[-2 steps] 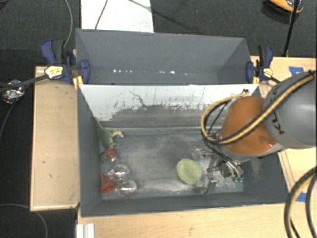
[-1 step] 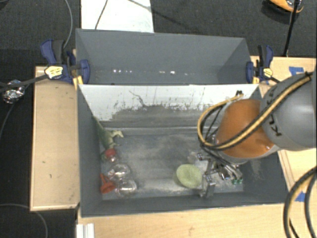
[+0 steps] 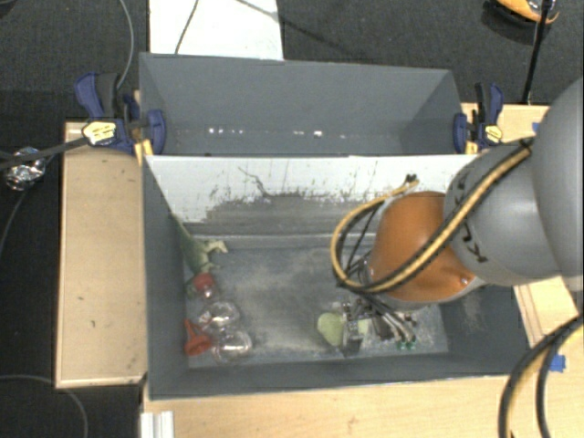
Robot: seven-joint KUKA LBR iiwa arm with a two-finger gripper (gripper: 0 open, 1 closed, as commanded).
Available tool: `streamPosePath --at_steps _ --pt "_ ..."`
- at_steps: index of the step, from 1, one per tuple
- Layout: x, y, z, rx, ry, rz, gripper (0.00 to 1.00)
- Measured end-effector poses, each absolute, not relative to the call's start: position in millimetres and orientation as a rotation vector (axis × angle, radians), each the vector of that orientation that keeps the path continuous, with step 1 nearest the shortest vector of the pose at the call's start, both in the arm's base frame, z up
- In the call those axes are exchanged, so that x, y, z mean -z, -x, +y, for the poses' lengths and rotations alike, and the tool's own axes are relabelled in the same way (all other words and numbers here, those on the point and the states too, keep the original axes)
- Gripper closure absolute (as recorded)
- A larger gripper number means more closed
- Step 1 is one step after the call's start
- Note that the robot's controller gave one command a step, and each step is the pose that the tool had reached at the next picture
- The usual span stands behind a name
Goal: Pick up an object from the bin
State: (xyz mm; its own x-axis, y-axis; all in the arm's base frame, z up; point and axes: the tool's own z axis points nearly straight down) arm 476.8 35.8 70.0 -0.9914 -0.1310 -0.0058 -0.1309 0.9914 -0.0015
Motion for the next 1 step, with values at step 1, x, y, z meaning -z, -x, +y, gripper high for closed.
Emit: streamPosePath --at_steps 1 --pt "-70.0 -476.8 35.8 0.002 0.207 3.129 1.00"
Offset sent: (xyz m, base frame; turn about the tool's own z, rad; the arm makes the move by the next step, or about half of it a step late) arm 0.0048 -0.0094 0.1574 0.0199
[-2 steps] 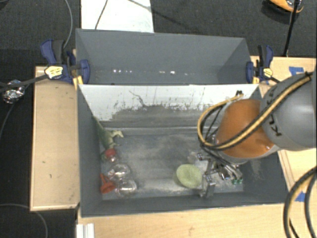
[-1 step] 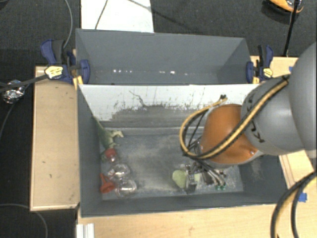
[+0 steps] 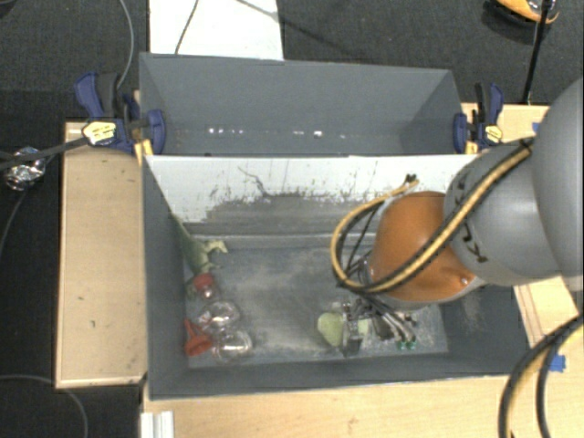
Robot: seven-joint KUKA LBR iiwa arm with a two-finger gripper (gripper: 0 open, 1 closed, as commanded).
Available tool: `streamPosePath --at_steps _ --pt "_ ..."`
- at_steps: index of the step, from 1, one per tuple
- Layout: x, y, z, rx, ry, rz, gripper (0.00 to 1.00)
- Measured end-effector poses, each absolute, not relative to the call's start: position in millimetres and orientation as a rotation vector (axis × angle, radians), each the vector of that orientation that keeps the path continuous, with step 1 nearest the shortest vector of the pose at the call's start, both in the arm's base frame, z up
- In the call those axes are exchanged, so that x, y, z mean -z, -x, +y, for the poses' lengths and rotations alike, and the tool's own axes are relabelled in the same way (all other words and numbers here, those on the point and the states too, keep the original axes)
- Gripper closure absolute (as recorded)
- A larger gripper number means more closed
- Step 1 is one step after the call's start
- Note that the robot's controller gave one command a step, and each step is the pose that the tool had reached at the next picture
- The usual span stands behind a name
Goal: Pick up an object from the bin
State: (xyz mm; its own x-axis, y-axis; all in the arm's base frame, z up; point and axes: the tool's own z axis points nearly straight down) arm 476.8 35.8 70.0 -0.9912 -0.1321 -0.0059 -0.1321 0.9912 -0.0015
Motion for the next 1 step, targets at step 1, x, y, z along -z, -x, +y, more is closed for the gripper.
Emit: streamPosePath --at_steps 1 --pt "-228.4 -482.7 26.4 0.001 0.178 3.127 1.00"
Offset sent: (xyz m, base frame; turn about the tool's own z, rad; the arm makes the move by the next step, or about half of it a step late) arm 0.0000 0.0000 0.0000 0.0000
